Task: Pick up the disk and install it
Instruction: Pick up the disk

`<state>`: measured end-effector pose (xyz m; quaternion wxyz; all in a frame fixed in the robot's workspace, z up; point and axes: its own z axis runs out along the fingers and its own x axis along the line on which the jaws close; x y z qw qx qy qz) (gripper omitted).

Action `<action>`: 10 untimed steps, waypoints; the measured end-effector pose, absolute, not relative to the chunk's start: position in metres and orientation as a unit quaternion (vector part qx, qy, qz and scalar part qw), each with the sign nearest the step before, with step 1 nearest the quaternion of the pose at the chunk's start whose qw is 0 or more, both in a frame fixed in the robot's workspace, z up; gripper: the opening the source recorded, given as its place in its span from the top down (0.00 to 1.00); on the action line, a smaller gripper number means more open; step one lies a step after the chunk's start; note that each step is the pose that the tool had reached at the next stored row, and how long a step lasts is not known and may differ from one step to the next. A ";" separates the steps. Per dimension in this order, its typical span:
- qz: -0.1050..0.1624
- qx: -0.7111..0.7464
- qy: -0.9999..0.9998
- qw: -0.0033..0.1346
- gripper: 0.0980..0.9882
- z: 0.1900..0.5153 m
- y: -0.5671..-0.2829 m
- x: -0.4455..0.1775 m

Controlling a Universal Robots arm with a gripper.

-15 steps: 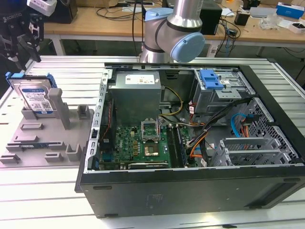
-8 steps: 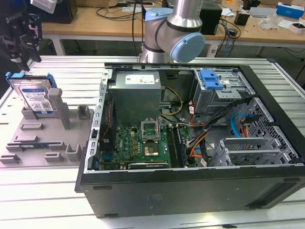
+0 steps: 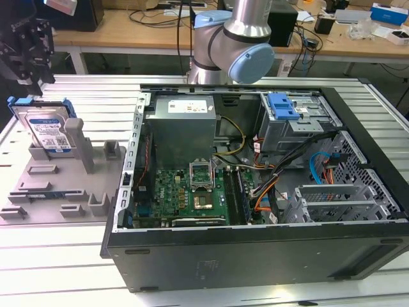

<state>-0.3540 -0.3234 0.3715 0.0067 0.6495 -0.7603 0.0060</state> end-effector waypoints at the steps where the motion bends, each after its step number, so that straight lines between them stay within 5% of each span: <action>1: 0.006 0.655 -0.755 0.006 0.57 0.371 -0.323 -0.354; 10: 0.007 0.668 -0.744 0.006 0.57 0.370 -0.323 -0.354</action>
